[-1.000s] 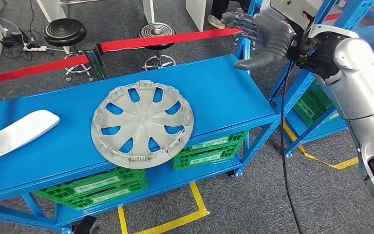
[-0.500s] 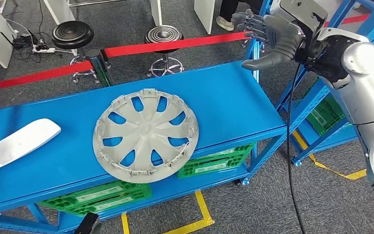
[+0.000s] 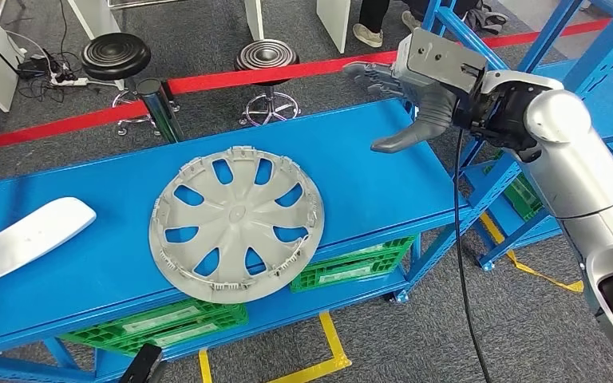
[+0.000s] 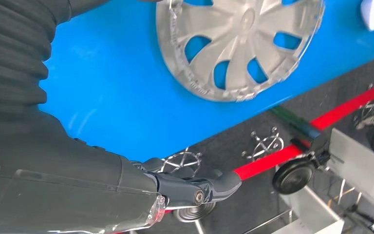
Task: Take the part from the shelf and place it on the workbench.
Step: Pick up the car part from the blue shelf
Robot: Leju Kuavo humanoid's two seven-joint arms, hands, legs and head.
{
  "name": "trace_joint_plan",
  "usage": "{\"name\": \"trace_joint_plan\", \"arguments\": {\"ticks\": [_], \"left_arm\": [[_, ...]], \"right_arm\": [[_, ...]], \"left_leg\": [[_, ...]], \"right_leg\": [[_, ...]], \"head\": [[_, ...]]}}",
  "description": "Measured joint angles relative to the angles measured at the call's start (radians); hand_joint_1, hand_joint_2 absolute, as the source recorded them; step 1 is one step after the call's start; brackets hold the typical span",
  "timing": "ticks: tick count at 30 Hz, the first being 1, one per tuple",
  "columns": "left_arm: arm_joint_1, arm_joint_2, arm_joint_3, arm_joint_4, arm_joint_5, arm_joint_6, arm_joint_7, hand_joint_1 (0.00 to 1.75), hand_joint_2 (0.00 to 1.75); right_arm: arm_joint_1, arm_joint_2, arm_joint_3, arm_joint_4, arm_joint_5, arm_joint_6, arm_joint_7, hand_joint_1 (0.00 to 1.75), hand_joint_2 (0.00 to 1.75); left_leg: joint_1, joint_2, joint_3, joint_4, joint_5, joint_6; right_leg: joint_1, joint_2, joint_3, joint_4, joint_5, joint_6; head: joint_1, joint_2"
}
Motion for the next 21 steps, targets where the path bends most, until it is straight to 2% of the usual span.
{"name": "trace_joint_plan", "arguments": {"ticks": [7, 12, 14, 16, 18, 19, 20, 21], "left_arm": [[-0.002, -0.001, 0.0, 0.0, -0.004, 0.001, 0.0, 0.0, 0.0], [-0.003, 0.0, 0.0, 0.0, -0.006, 0.004, 0.009, 0.0, 0.0], [-0.004, 0.0, -0.001, 0.0, -0.007, 0.005, 0.012, 0.0, 0.0], [-0.005, 0.0, -0.001, 0.0, -0.007, 0.006, 0.013, 0.0, 0.0], [-0.006, 0.0, -0.001, 0.0, -0.007, 0.007, 0.014, 0.0, 0.0], [-0.006, 0.0, -0.001, 0.0, -0.007, 0.007, 0.014, 0.0, 0.0], [-0.006, 0.0, -0.001, 0.0, -0.007, 0.007, 0.014, 0.0, 0.0], [-0.006, 0.0, -0.001, 0.0, -0.007, 0.007, 0.014, 0.0, 0.0]], "right_arm": [[0.008, 0.008, 0.014, -0.045, -0.006, 0.0, 0.008, 0.0, 1.75], [0.008, 0.011, 0.026, -0.06, -0.009, -0.004, 0.02, 0.0, 1.75], [0.009, 0.01, 0.029, -0.067, -0.01, -0.006, 0.024, 0.0, 1.75], [0.009, 0.008, 0.029, -0.072, -0.013, -0.007, 0.024, 0.0, 1.75], [0.013, 0.007, 0.031, -0.072, -0.016, -0.007, 0.024, 0.0, 1.75], [0.017, 0.007, 0.033, -0.072, -0.017, -0.007, 0.024, 0.0, 1.75], [0.021, 0.007, 0.035, -0.072, -0.018, -0.007, 0.025, 0.0, 1.75], [0.024, 0.007, 0.036, -0.072, -0.019, -0.008, 0.025, 0.0, 1.75]], "left_leg": [[-0.001, -0.001, 0.001, 0.0, 0.0, 0.0], [-0.005, -0.003, 0.0, 0.004, 0.001, 0.006], [0.001, -0.002, 0.008, -0.008, 0.013, 0.013], [0.006, -0.001, 0.016, -0.022, 0.025, 0.019], [0.006, -0.001, 0.016, -0.023, 0.026, 0.021], [0.006, -0.001, 0.017, -0.023, 0.026, 0.021], [0.006, -0.001, 0.017, -0.022, 0.026, 0.021], [0.006, -0.002, 0.017, -0.021, 0.026, 0.02]], "right_leg": [[0.0, 0.0, 0.003, -0.003, 0.0, 0.0], [-0.004, 0.0, 0.007, -0.013, 0.008, 0.011], [-0.003, 0.0, 0.008, -0.012, 0.002, 0.018], [-0.003, -0.003, -0.012, 0.046, -0.04, 0.024], [-0.004, -0.006, -0.06, 0.173, -0.102, 0.03], [-0.004, -0.007, -0.083, 0.228, -0.12, 0.031], [-0.004, -0.007, -0.093, 0.256, -0.12, 0.032], [-0.004, -0.007, -0.087, 0.245, -0.1, 0.031]], "head": [[0.002, 0.0], [-0.002, 0.0], [-0.002, 0.0], [0.005, 0.0], [0.012, 0.0], [0.015, 0.0], [0.015, 0.0], [0.016, 0.0]]}}
